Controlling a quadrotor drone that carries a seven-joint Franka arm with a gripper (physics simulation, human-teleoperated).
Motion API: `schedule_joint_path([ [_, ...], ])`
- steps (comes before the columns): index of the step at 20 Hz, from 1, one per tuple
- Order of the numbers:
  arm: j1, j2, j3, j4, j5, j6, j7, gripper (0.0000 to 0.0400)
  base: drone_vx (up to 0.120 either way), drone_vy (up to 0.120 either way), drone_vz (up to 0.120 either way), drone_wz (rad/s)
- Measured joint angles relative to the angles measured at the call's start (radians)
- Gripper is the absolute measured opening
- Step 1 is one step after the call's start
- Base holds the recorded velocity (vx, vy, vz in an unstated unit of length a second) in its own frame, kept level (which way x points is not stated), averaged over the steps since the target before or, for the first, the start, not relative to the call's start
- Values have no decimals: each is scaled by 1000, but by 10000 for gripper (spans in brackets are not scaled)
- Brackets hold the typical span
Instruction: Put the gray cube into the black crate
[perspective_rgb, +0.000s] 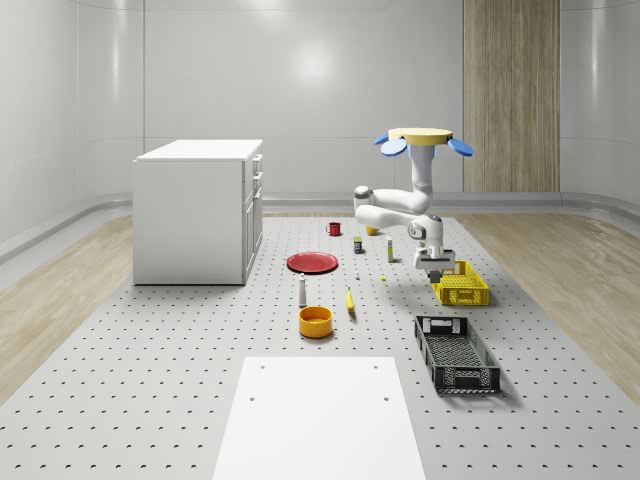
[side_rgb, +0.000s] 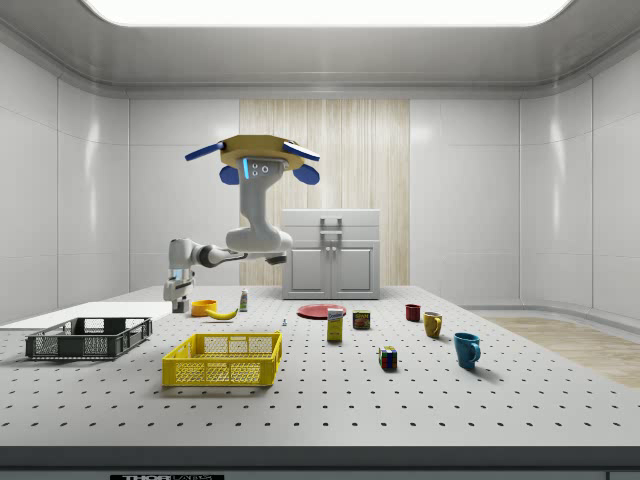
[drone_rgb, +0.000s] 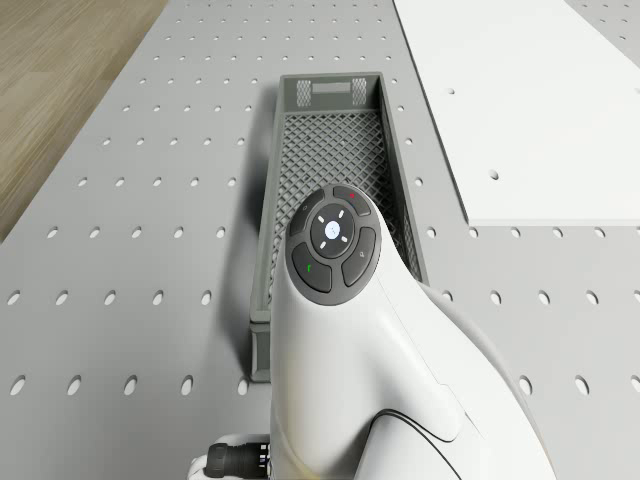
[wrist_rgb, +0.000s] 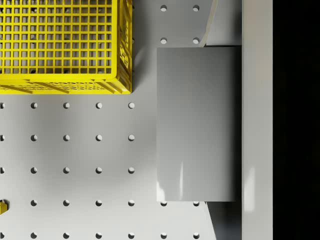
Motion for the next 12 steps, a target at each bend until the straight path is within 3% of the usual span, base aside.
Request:
schedule_joint_path([
  [12,-2,-7,1,0,3,6,1,250,120,0,-3,0],
])
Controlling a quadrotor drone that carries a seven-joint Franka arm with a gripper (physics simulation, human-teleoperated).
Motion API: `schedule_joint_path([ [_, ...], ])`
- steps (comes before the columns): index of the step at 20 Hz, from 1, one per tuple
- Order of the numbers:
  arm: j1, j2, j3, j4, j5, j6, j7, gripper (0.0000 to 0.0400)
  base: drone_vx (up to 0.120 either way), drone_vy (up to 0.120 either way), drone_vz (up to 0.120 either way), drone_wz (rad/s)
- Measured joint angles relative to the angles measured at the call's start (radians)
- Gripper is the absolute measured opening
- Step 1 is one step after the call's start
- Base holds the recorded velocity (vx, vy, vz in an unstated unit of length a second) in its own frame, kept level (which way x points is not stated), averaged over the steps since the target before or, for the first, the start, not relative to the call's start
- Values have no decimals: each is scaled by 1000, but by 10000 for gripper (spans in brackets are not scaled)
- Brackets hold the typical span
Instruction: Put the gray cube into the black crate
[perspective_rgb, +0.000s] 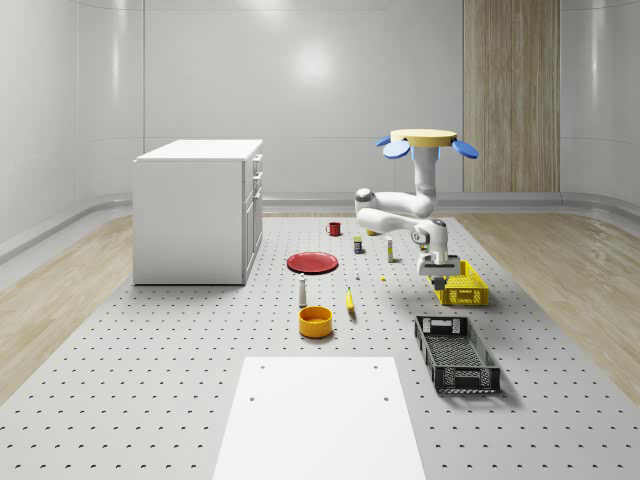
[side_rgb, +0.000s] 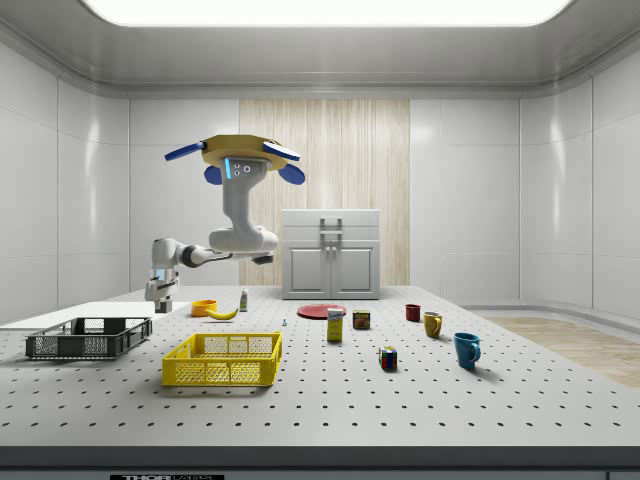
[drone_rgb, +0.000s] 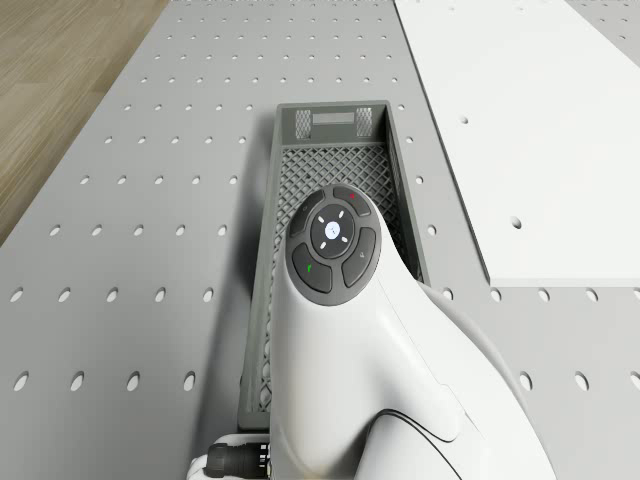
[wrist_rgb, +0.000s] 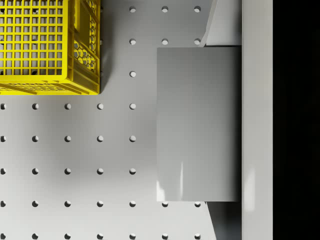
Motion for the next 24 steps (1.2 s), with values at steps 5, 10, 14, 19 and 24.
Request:
schedule_joint_path([
  [5,-1,-2,0,0,1,2,0,250,120,0,-40,0],
  [10,-1,-5,0,0,2,4,1,250,120,0,-72,0],
  [14,-2,-6,1,0,3,6,1,250,120,0,-20,0],
  [19,-2,-8,1,0,3,8,2,250,120,0,0,0],
  [24,-3,-10,1,0,4,9,2,250,120,-32,-8,0],
])
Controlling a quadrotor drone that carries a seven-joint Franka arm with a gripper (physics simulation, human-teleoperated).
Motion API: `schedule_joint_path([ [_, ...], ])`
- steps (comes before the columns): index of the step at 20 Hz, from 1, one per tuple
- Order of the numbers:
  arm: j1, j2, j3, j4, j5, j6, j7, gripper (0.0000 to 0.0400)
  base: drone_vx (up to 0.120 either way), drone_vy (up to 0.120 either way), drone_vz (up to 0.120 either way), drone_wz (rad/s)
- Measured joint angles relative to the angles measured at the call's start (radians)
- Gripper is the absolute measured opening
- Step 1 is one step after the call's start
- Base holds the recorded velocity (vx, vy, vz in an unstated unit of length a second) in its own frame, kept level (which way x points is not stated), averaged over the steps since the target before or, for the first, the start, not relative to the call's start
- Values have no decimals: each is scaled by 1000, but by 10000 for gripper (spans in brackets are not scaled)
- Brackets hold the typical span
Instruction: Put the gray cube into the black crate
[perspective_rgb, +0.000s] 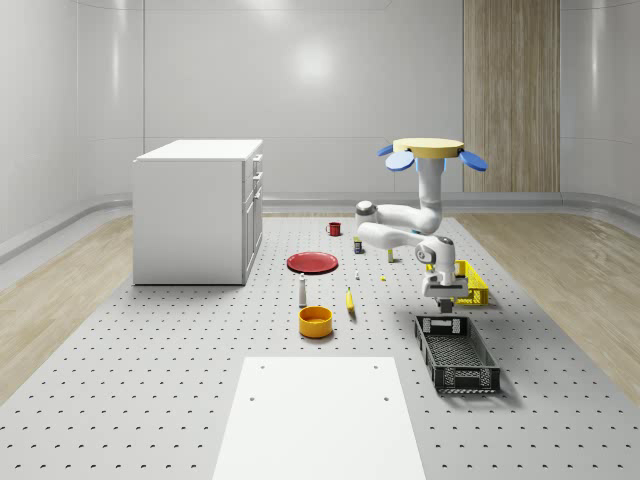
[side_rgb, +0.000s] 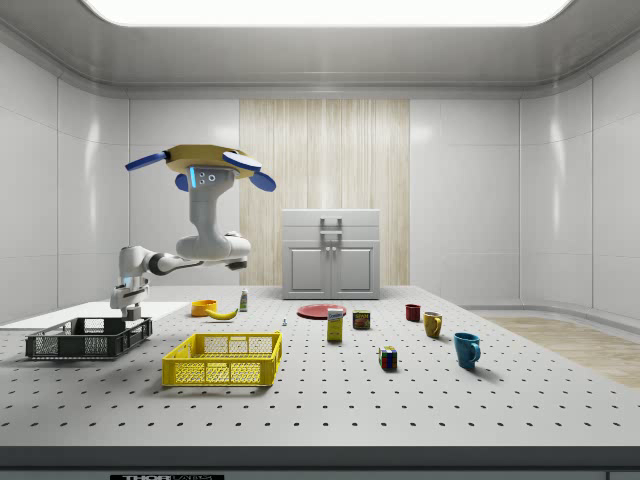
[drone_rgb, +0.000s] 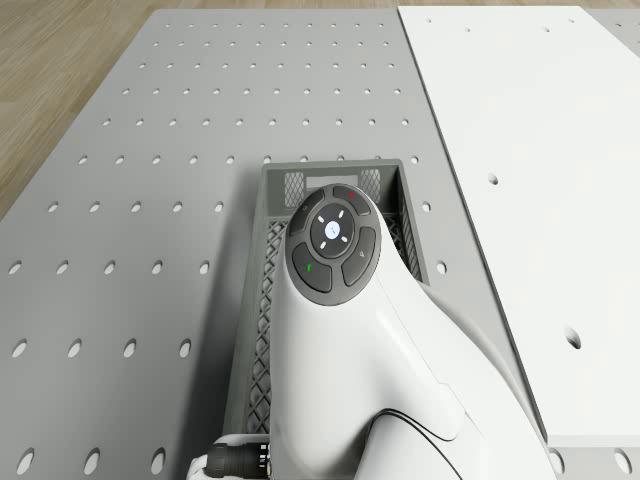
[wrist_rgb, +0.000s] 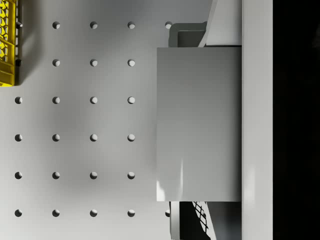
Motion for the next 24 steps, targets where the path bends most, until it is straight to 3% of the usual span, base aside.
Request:
schedule_joint_path([
  [5,0,-2,0,0,1,1,0,250,120,0,-48,0],
  [13,-1,-4,0,0,2,4,1,250,120,0,-120,0],
  [18,-1,-5,1,0,2,5,1,250,120,0,0,0],
  [21,-2,-6,1,0,2,5,1,329,13,0,0,0],
  [24,-2,-6,1,0,3,6,1,367,0,0,0,0],
])
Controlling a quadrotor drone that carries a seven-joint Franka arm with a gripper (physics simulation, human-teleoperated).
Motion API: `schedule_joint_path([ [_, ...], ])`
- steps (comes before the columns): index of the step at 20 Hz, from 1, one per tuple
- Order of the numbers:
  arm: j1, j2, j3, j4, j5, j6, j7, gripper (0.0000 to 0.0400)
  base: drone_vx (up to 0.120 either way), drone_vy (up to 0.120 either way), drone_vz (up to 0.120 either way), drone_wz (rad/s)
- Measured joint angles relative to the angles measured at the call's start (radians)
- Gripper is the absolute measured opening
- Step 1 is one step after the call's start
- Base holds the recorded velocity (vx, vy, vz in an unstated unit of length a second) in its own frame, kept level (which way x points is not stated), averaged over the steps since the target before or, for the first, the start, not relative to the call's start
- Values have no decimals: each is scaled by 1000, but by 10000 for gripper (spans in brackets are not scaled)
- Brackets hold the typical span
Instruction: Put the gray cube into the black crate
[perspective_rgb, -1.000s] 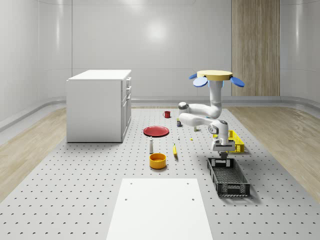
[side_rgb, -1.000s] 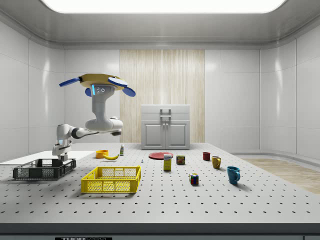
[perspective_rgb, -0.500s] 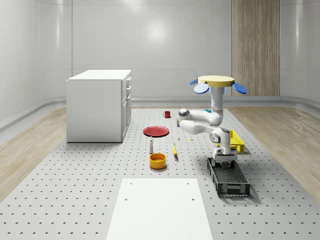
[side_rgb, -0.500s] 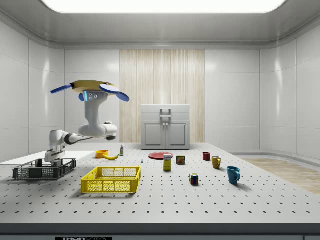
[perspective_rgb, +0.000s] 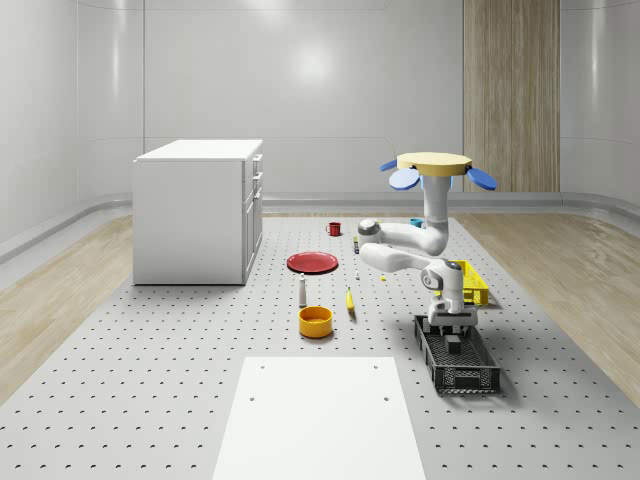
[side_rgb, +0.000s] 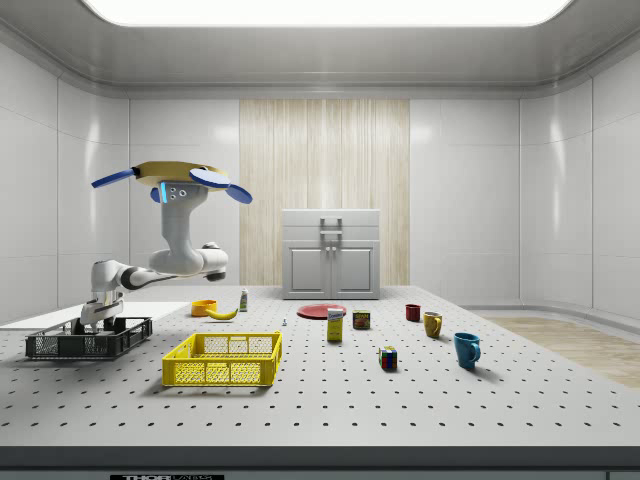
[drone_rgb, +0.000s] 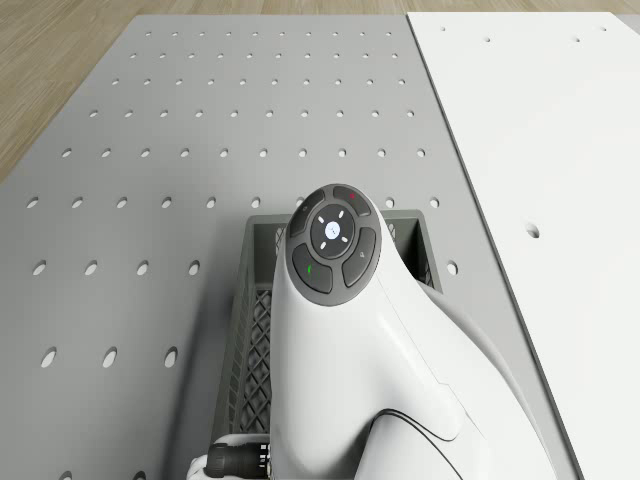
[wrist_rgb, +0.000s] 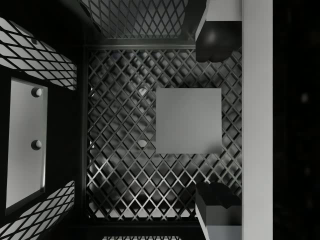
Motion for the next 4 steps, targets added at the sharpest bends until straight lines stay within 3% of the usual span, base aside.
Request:
schedule_joint_path([
  [4,0,-1,0,0,0,1,0,385,0,0,0,0],
])
